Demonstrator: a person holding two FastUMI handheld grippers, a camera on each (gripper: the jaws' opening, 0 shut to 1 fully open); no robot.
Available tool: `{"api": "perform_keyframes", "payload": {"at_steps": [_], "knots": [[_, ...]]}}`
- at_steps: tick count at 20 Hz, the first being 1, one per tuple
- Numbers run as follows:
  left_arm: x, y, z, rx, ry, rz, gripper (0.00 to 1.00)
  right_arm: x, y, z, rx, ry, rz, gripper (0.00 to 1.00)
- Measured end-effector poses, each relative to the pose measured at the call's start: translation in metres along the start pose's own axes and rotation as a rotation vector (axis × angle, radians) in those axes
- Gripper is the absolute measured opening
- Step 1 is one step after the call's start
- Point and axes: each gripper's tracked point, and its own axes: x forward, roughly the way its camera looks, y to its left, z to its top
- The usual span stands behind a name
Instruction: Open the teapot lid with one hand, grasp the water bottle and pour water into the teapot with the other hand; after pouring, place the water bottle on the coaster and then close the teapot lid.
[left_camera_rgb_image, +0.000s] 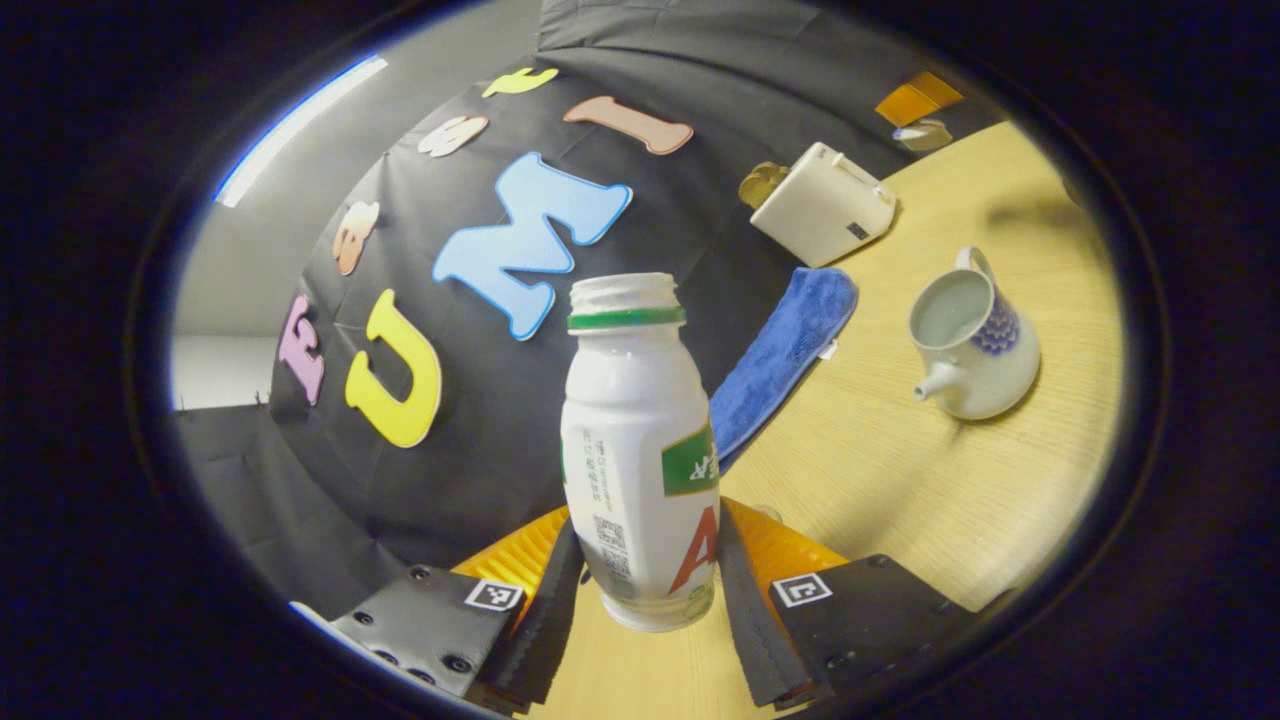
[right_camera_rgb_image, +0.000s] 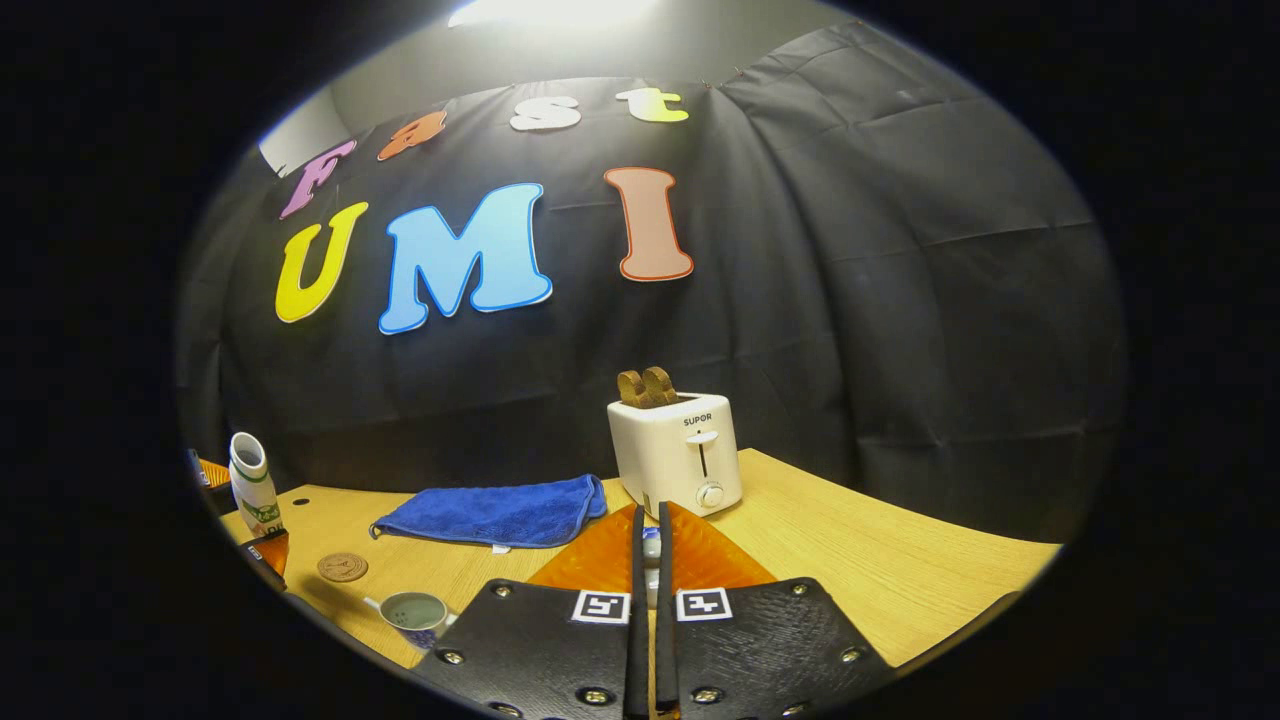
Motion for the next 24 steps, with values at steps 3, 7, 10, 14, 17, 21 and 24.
{"api": "perform_keyframes", "payload": {"at_steps": [3,7,10,14,17,21,24], "knots": [[0.004,-0.003,0.014,0.118,-0.018,0.010,0.81,0.001,-0.002,-0.002,0.013,0.005,0.000,0.03],[0.008,-0.012,0.032,0.282,-0.055,0.015,0.81,0.001,-0.003,-0.001,0.037,0.009,0.005,0.03],[0.005,-0.019,0.034,0.392,-0.075,0.024,0.81,0.001,-0.005,0.000,0.052,0.012,0.003,0.02],[0.003,-0.026,0.032,0.500,-0.088,0.021,0.81,0.001,-0.004,-0.002,0.068,0.023,0.014,0.02],[0.001,-0.031,0.035,0.579,-0.097,0.039,0.81,0.001,-0.004,-0.001,0.069,0.019,0.015,0.03],[-0.001,-0.033,0.039,0.652,-0.120,0.048,0.81,0.001,-0.006,-0.001,0.079,0.022,0.014,0.03],[-0.001,-0.030,0.042,0.716,-0.134,0.063,0.81,0.001,-0.007,-0.001,0.089,0.025,0.014,0.02]]}}
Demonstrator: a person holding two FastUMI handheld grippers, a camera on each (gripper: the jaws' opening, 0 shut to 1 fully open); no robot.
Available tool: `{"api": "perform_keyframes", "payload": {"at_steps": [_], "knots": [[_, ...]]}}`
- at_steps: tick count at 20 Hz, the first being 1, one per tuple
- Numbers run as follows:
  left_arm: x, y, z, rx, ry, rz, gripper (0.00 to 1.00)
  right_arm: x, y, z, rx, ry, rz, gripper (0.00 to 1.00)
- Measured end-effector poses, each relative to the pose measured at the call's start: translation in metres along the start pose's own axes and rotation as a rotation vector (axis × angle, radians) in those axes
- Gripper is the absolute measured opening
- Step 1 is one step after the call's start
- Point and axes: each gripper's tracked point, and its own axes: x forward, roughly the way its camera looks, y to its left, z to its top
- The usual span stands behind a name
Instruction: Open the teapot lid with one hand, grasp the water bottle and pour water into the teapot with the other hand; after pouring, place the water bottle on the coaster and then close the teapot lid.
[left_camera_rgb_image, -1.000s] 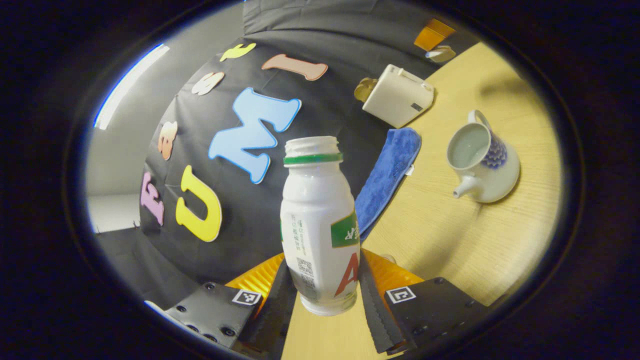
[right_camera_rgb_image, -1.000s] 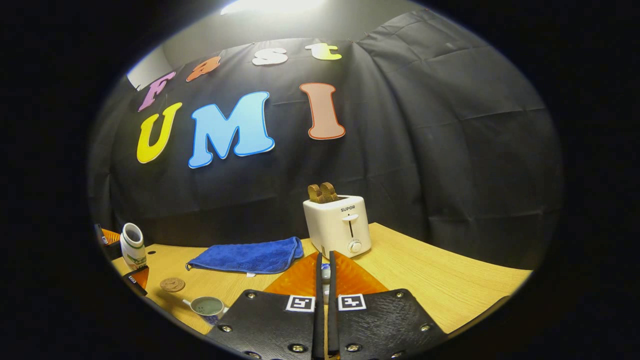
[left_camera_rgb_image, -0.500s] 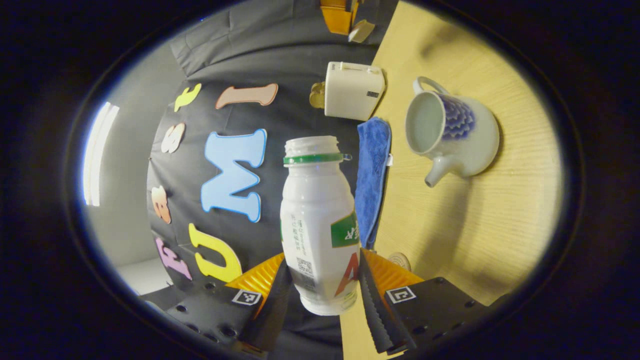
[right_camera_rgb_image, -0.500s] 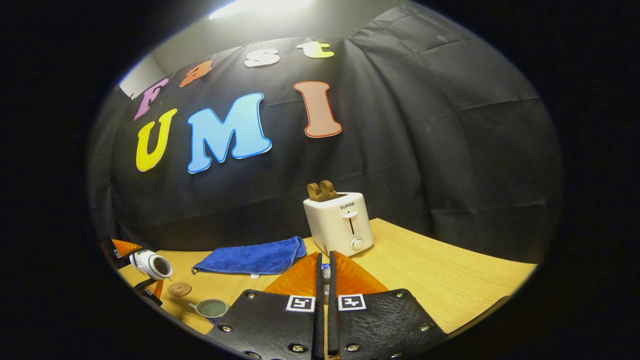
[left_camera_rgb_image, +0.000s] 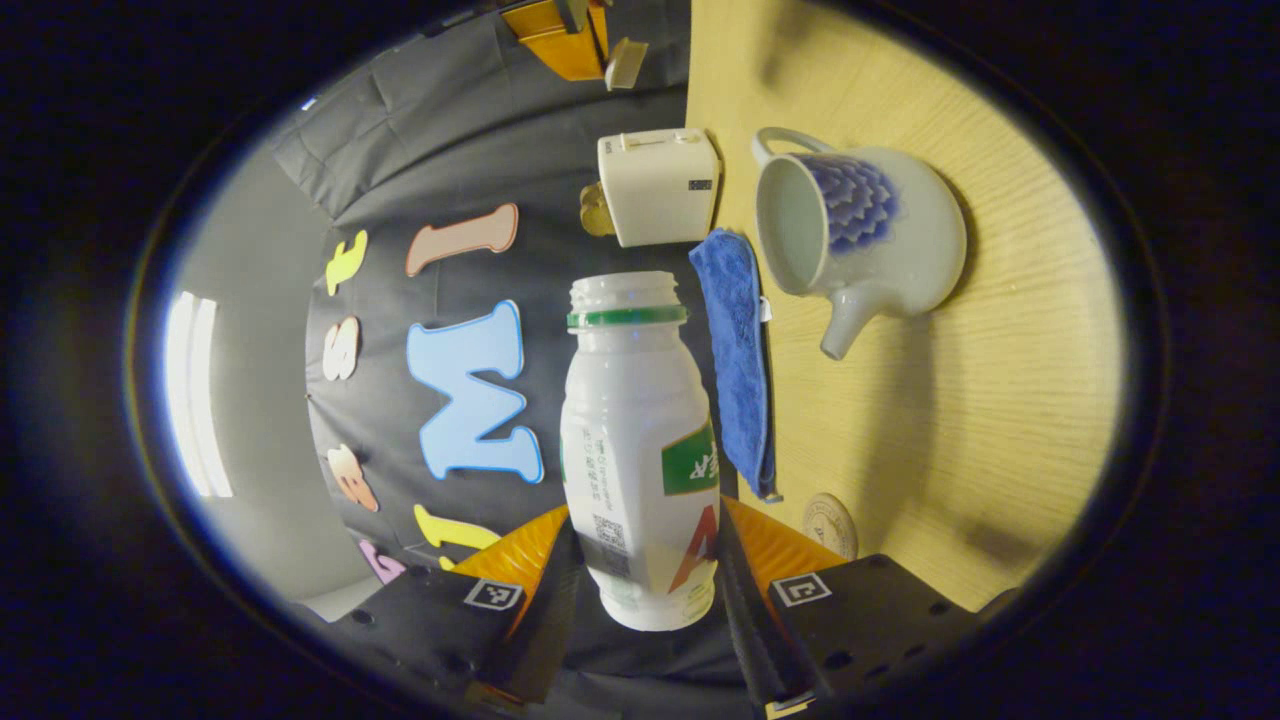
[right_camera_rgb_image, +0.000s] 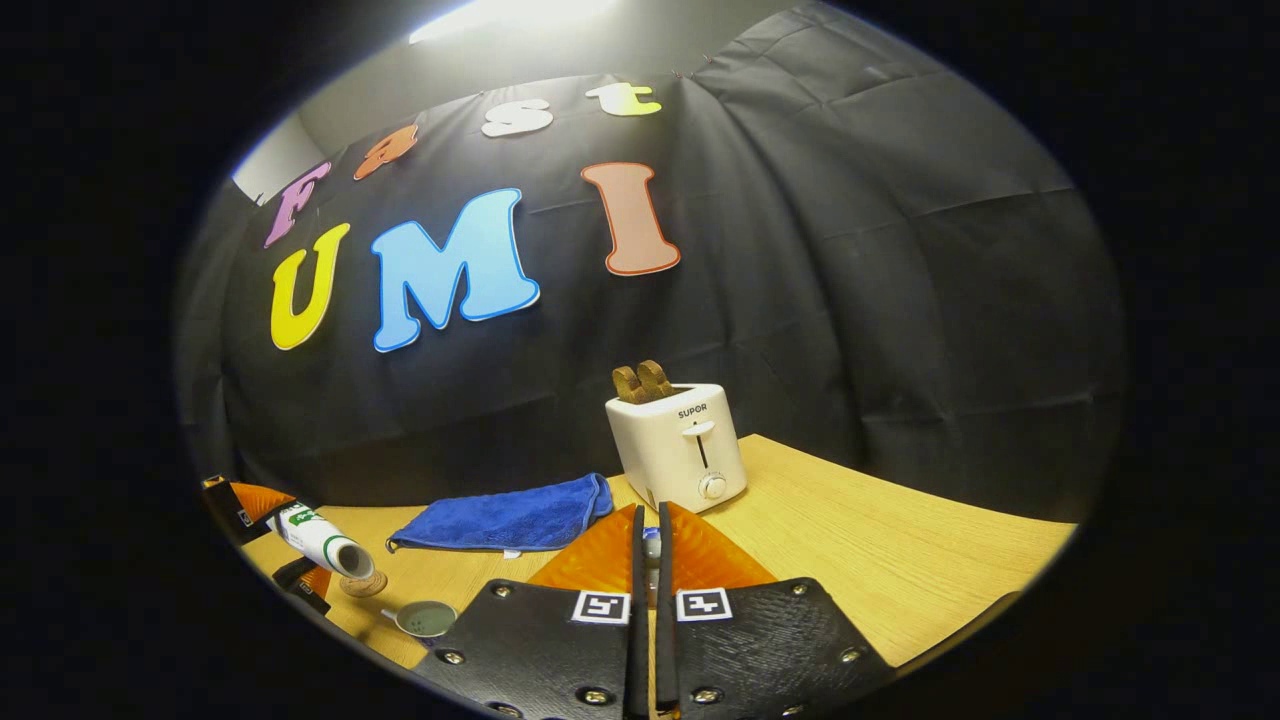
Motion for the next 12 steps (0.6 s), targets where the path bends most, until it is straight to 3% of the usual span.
{"api": "perform_keyframes", "payload": {"at_steps": [12], "knots": [[0.001,0.016,0.004,0.105,-0.024,0.021,0.81,0.000,0.000,0.000,0.009,0.003,0.009,0.03]]}}
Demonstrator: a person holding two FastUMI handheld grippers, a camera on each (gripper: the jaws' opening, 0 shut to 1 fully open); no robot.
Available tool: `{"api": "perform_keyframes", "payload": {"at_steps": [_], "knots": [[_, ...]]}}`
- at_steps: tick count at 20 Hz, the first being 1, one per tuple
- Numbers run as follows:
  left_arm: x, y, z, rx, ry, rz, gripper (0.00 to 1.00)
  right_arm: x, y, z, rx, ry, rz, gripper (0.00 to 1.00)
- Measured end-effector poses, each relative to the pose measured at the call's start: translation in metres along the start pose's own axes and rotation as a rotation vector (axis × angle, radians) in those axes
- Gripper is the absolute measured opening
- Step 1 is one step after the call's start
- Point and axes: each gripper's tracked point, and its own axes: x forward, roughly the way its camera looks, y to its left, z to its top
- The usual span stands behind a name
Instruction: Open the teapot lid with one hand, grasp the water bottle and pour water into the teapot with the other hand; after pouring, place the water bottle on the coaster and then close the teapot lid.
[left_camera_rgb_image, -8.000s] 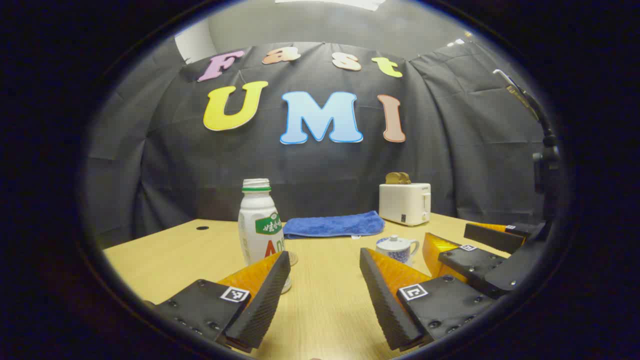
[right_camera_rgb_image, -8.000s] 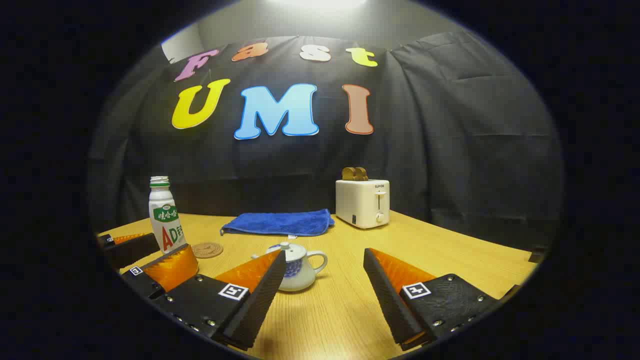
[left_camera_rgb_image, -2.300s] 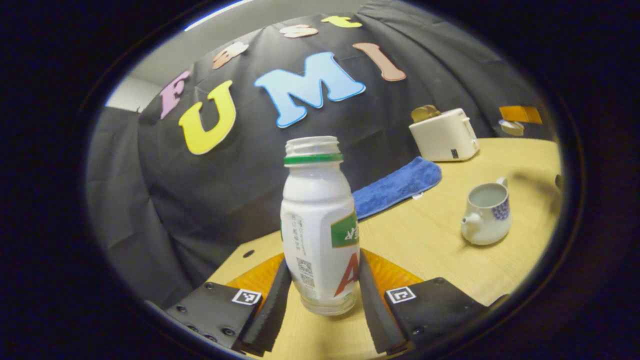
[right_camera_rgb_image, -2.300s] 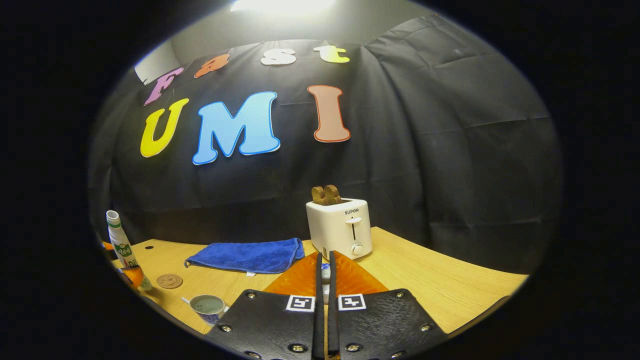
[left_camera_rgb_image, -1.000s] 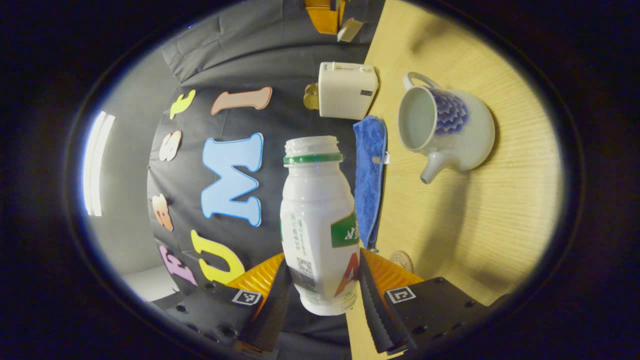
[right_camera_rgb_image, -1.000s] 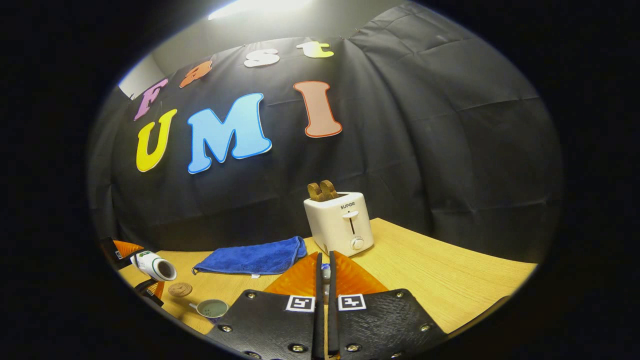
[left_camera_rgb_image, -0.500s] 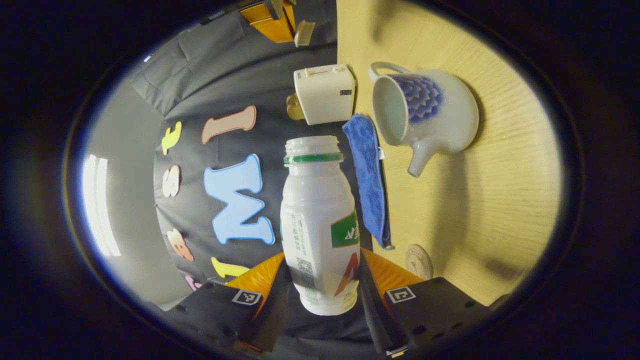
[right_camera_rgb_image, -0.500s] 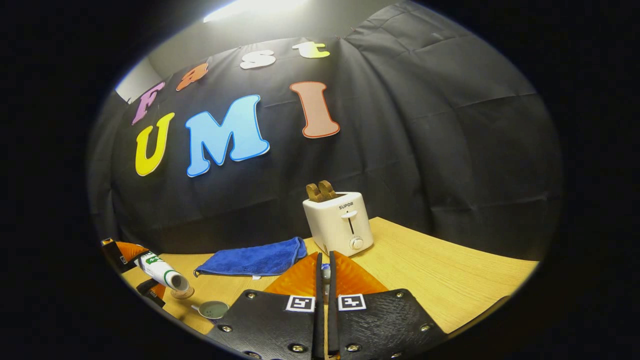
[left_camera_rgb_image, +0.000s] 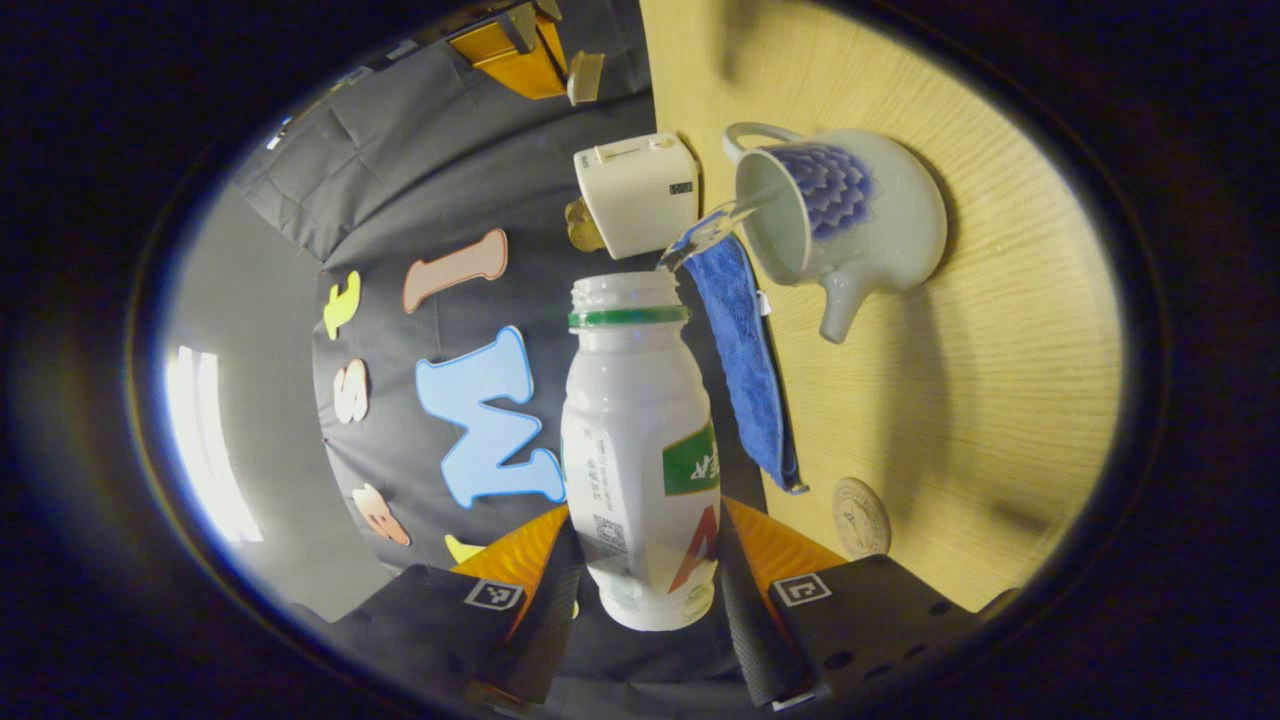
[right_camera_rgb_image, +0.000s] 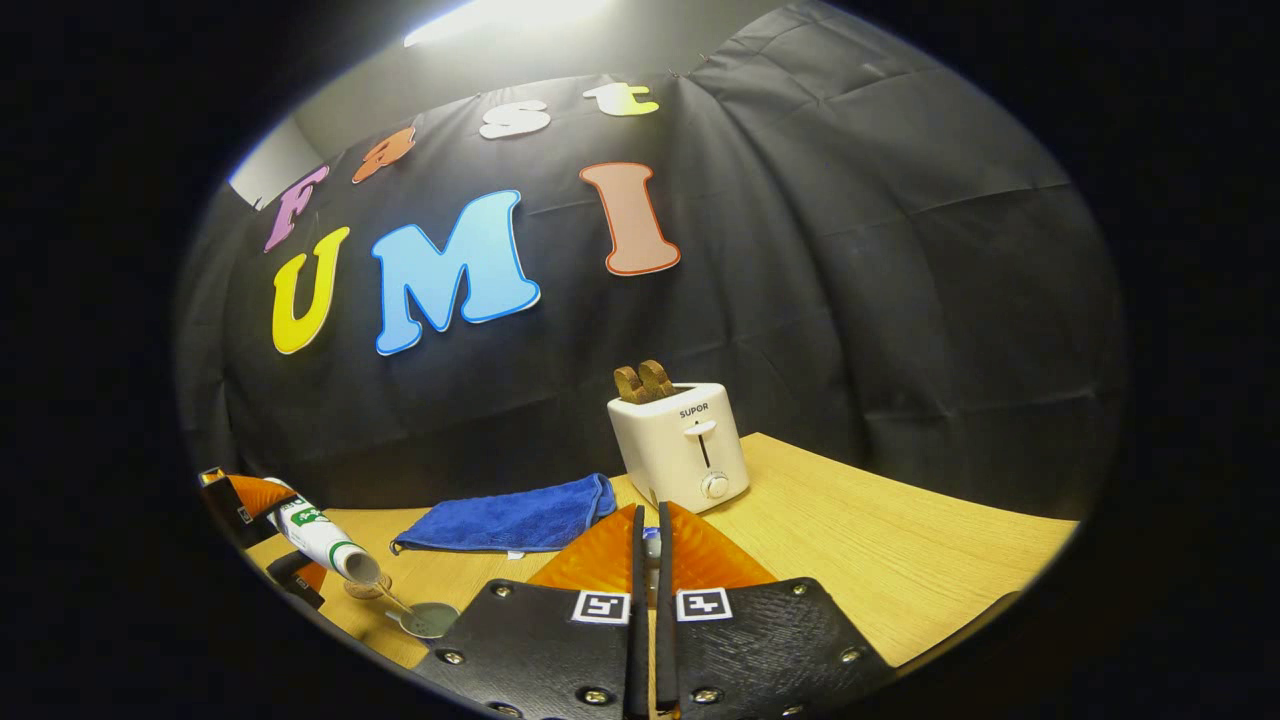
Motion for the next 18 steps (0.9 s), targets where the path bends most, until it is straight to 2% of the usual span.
{"api": "perform_keyframes", "payload": {"at_steps": [5,6,9,10,18], "knots": [[0.0023,0.0016,-0.0007,0.021,-0.001,0.003,0.81,0.0013,-0.0006,-0.0012,0.002,0.002,-0.001,0.03],[0.0017,0.0008,-0.0011,0.024,-0.002,0.002,0.76,0.0017,-0.0012,-0.0008,0.002,0.002,-0.001,0.03],[0.0026,-0.0002,0.0000,0.040,-0.003,0.002,0.76,0.0019,-0.0004,-0.0013,0.001,0.003,-0.001,0.03],[0.0023,0.0010,-0.0022,0.045,-0.003,0.004,0.81,0.0022,-0.0001,-0.0017,0.000,0.004,-0.001,0.03],[0.0036,0.0048,-0.0006,0.090,-0.016,0.011,0.81,0.0018,0.0023,-0.0029,-0.002,0.009,0.007,0.03]]}}
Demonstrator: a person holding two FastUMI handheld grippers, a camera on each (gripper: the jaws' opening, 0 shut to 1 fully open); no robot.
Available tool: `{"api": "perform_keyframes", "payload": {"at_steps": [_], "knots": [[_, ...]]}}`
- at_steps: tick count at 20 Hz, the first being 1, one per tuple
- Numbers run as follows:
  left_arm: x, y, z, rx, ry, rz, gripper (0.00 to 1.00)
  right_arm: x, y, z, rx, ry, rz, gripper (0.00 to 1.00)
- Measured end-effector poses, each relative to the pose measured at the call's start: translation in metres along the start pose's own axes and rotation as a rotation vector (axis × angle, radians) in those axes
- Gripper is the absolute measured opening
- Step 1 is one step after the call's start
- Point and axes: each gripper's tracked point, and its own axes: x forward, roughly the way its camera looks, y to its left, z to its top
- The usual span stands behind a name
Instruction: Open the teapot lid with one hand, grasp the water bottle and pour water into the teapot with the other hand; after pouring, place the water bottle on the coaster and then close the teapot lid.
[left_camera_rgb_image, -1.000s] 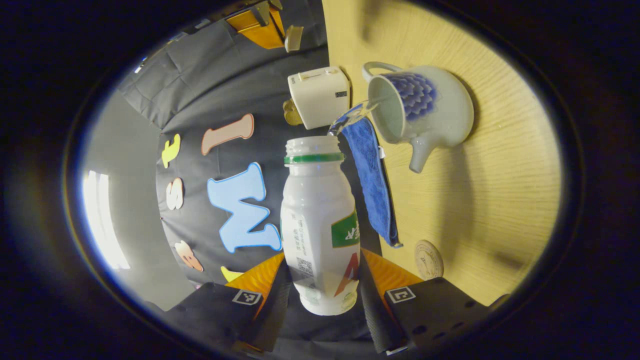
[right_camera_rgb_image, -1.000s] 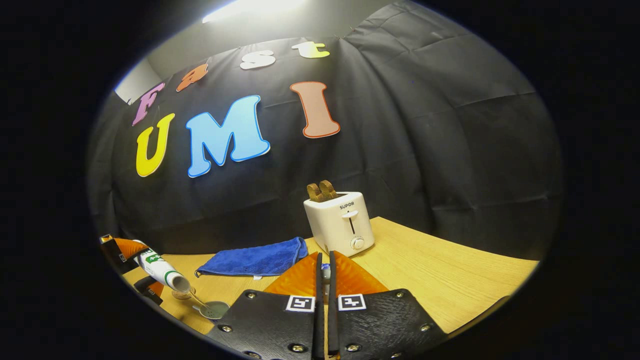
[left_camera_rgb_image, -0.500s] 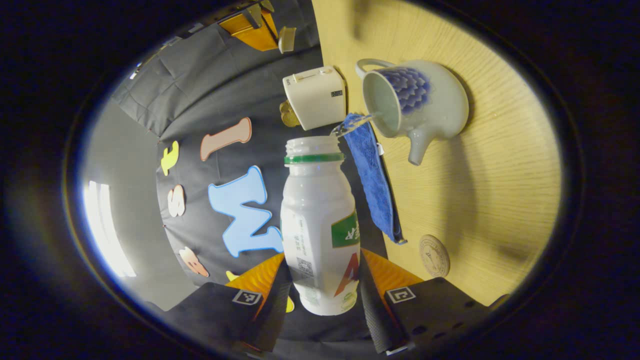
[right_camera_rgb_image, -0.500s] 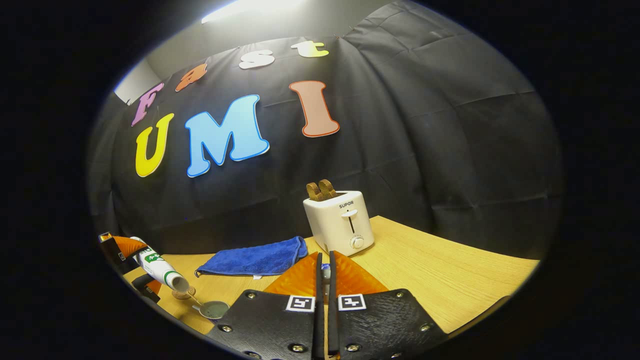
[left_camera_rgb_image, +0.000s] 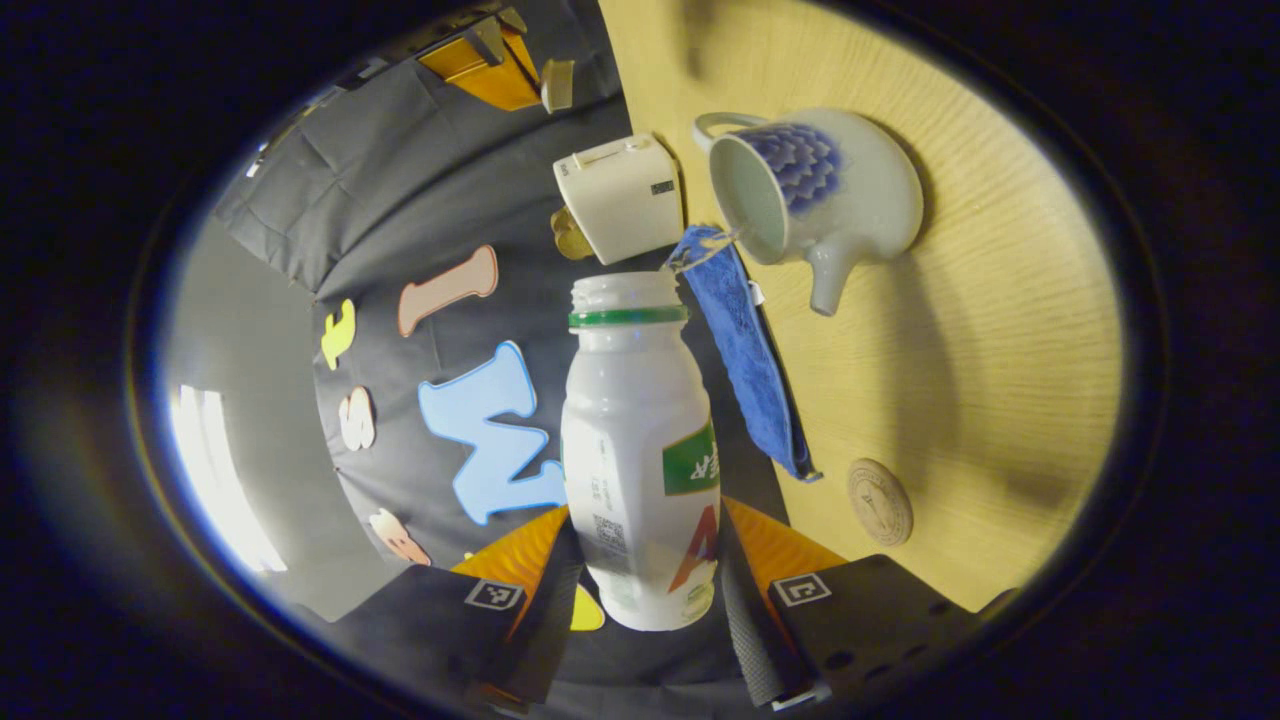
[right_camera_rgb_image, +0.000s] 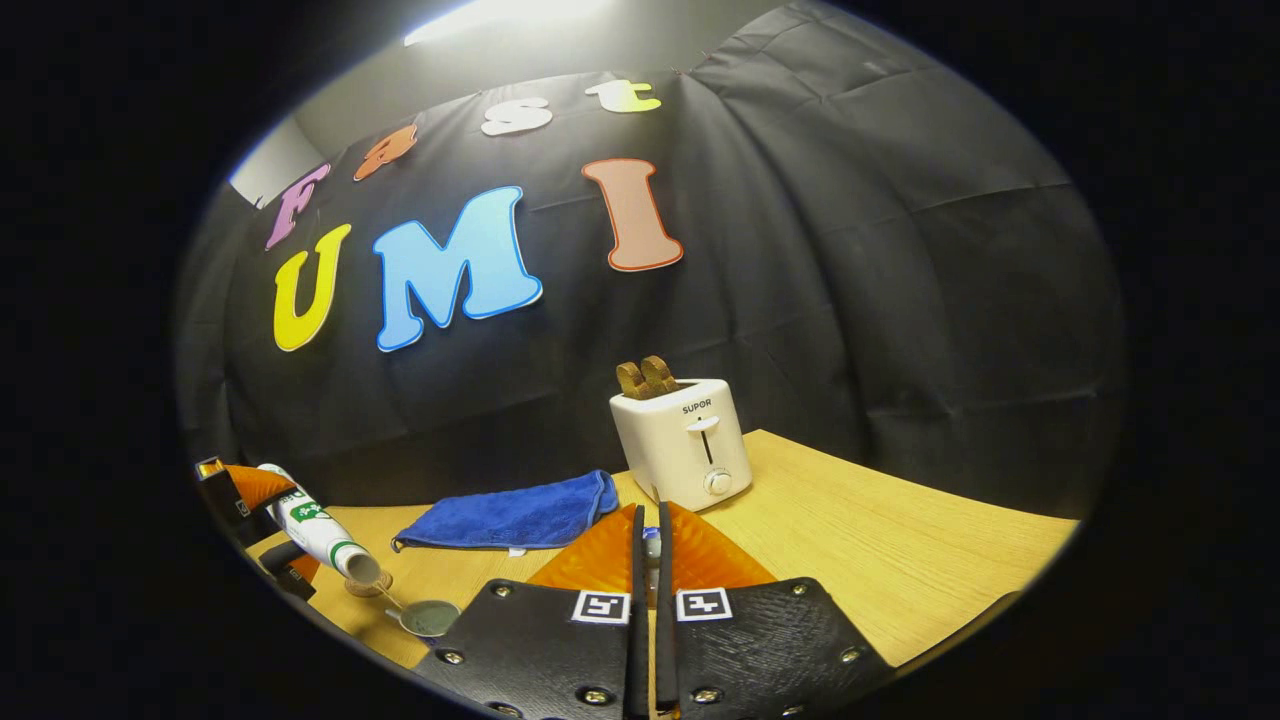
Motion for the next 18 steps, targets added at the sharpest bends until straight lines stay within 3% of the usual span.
{"api": "perform_keyframes", "payload": {"at_steps": [3,4,5,9,10,11,12,14,15,17,18], "knots": [[0.001,0.003,0.004,0.025,-0.013,0.005,0.81,0.000,0.001,-0.001,0.001,0.001,0.004,0.03],[0.002,0.005,0.005,0.035,-0.020,0.007,0.76,0.000,0.001,0.000,0.001,0.001,0.004,0.03],[0.002,0.006,0.007,0.044,-0.024,0.007,0.81,0.000,0.001,0.000,0.002,0.001,0.004,0.03],[0.006,0.007,0.012,0.086,-0.042,0.009,0.81,0.001,0.000,0.000,0.011,0.002,0.004,0.03],[0.006,0.009,0.013,0.098,-0.047,0.010,0.76,0.001,0.000,-0.001,0.013,0.004,0.005,0.03],[0.006,0.010,0.014,0.108,-0.051,0.012,0.81,0.001,0.000,-0.001,0.014,0.006,0.005,0.03],[0.007,0.011,0.016,0.119,-0.056,0.014,0.76,0.001,0.000,-0.001,0.015,0.007,0.005,0.03],[0.008,0.013,0.018,0.135,-0.064,0.018,0.81,0.002,0.000,-0.001,0.017,0.005,0.007,0.03],[0.008,0.014,0.019,0.142,-0.068,0.020,0.76,0.001,0.000,0.000,0.018,0.004,0.008,0.03],[0.009,0.016,0.024,0.163,-0.077,0.024,0.76,0.001,0.000,-0.001,0.021,0.006,0.009,0.03],[0.010,0.019,0.024,0.177,-0.081,0.027,0.81,0.001,0.000,-0.001,0.022,0.007,0.010,0.03]]}}
